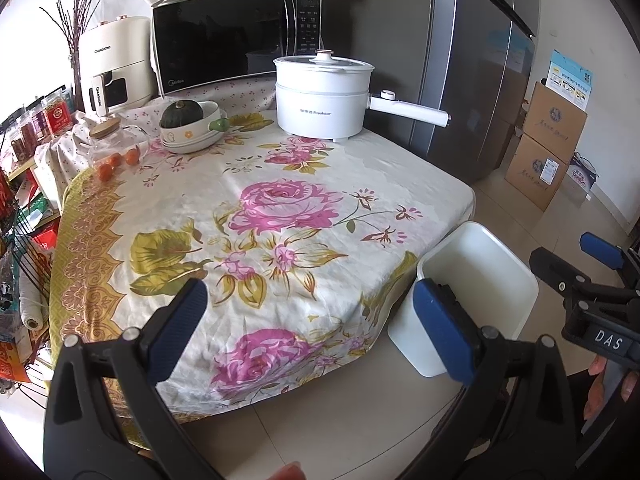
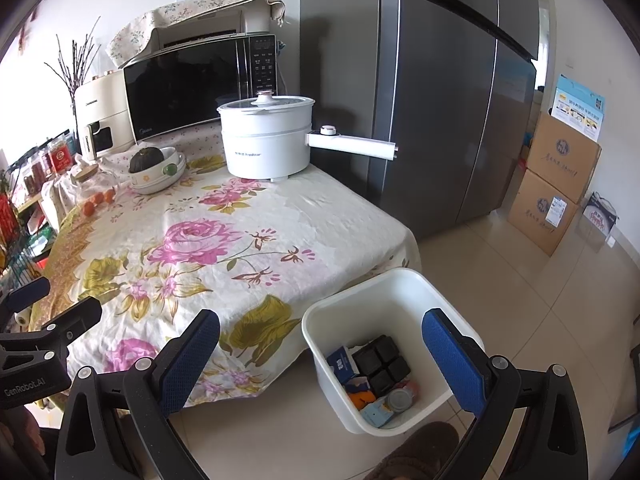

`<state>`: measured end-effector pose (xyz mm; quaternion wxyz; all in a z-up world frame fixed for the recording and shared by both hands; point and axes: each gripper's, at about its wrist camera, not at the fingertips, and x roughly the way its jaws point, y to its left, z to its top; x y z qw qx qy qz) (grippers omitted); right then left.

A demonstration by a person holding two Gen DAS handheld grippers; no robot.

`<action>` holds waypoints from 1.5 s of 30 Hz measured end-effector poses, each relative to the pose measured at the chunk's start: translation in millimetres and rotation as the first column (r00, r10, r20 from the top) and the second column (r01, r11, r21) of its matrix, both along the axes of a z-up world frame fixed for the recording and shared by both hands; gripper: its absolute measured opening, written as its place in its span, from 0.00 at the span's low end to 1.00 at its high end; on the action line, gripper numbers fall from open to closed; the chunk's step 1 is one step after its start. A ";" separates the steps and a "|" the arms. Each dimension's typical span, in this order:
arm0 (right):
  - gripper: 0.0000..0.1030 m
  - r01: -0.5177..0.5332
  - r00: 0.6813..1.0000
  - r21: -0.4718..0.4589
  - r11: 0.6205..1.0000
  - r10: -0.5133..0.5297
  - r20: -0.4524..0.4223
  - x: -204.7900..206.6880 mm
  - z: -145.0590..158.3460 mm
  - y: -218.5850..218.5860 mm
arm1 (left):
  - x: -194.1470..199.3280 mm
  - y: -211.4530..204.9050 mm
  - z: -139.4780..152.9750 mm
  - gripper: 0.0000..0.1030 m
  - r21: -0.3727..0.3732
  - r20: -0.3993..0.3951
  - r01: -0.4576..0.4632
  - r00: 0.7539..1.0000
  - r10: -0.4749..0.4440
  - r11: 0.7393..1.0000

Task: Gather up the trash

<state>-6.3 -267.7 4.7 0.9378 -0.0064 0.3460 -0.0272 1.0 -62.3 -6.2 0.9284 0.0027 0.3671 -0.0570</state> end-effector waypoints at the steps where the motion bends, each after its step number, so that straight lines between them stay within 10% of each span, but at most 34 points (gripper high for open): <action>1: 0.99 0.000 1.000 -0.001 1.000 0.000 0.000 -0.1 -0.1 0.0 | 0.2 0.0 -0.3 0.99 0.000 -0.001 0.001 1.000 -0.001 1.000; 45: 0.99 0.015 1.000 0.006 1.000 -0.015 0.010 -4.0 -1.7 0.7 | 0.3 -1.4 -4.4 0.99 -0.002 -0.012 0.013 1.000 -0.013 1.000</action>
